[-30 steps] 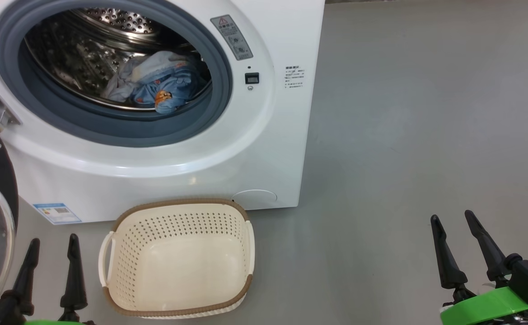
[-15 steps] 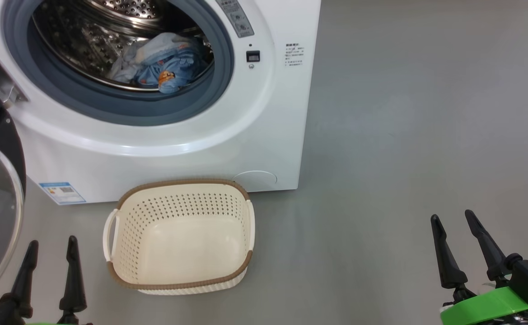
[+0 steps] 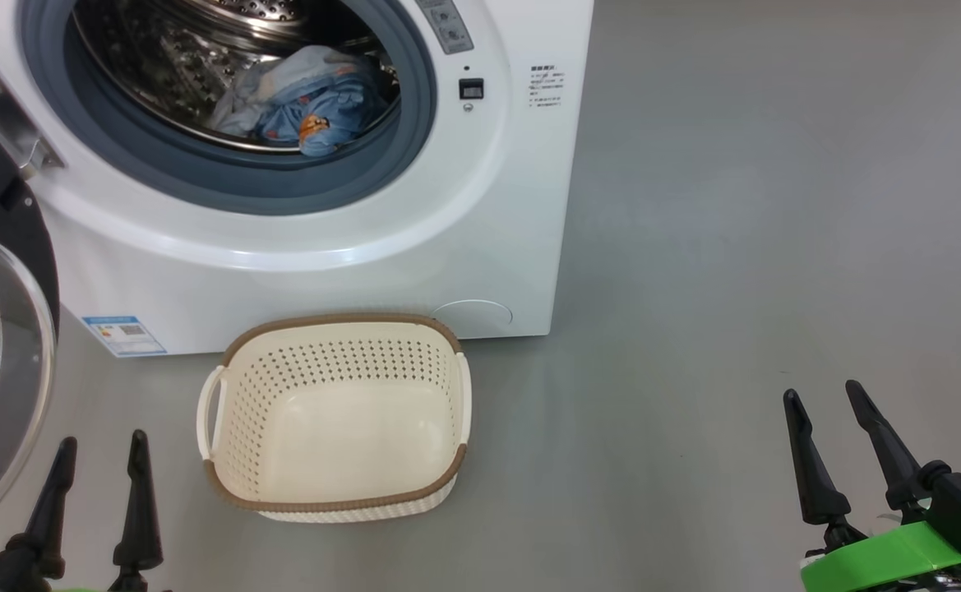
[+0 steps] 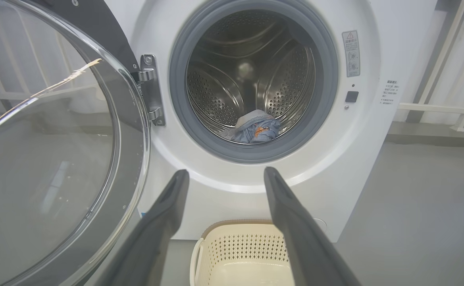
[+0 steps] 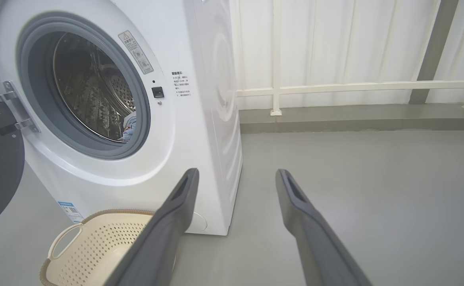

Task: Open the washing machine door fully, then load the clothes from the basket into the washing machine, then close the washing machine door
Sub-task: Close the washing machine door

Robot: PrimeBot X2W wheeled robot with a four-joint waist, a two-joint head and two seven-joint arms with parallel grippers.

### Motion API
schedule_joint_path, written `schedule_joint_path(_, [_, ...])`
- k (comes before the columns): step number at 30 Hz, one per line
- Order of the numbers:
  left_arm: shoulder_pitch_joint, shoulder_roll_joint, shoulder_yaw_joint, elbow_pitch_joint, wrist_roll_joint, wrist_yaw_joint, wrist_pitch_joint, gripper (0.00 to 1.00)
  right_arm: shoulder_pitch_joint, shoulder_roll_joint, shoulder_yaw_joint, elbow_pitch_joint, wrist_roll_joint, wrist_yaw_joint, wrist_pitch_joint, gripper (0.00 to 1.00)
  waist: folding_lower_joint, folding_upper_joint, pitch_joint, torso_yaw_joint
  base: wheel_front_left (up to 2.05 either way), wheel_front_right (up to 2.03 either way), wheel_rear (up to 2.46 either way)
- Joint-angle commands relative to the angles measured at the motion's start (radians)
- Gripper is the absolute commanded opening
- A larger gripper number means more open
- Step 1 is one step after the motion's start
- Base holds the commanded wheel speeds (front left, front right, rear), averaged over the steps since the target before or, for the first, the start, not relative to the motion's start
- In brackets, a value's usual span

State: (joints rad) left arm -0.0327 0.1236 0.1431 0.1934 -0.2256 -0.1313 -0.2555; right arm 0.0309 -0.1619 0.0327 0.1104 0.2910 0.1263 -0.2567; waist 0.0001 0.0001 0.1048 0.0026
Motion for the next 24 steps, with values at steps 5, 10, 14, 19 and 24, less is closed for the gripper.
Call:
schedule_joint_path(5, [-0.020, 0.013, 0.038, -0.039, 0.016, 0.001, -0.006, 1.00, -0.020, -0.017, 0.032, -0.032, 0.002, 0.004, -0.005, 1.00, -0.0001, -0.0001, 0.015, 0.036, 0.00, 0.00, 0.00])
schedule_joint_path(10, [-0.022, -0.004, 0.059, -0.054, 0.017, 0.001, -0.006, 1.00, -0.033, -0.022, 0.056, -0.032, 0.000, 0.004, -0.005, 1.00, -0.0001, -0.0001, 0.027, 0.085, 0.00, 0.00, 0.00])
schedule_joint_path(14, [-0.020, -0.020, 0.072, -0.069, 0.016, 0.001, -0.006, 1.00, -0.052, -0.031, 0.084, -0.031, 0.000, 0.004, -0.005, 1.00, -0.0001, -0.0001, 0.035, 0.135, 0.00, 0.00, 0.00])
schedule_joint_path(19, [-0.017, -0.041, 0.092, -0.077, 0.009, 0.001, -0.006, 1.00, -0.082, -0.046, 0.113, -0.026, 0.001, 0.004, -0.005, 1.00, -0.0001, -0.0001, 0.043, 0.205, 0.00, 0.00, 0.00])
schedule_joint_path(24, [-0.010, -0.057, 0.099, -0.073, -0.003, 0.001, -0.006, 1.00, -0.102, -0.061, 0.138, -0.020, 0.002, 0.004, -0.005, 1.00, -0.0001, -0.0001, 0.043, 0.277, 0.00, 0.00, 0.00])
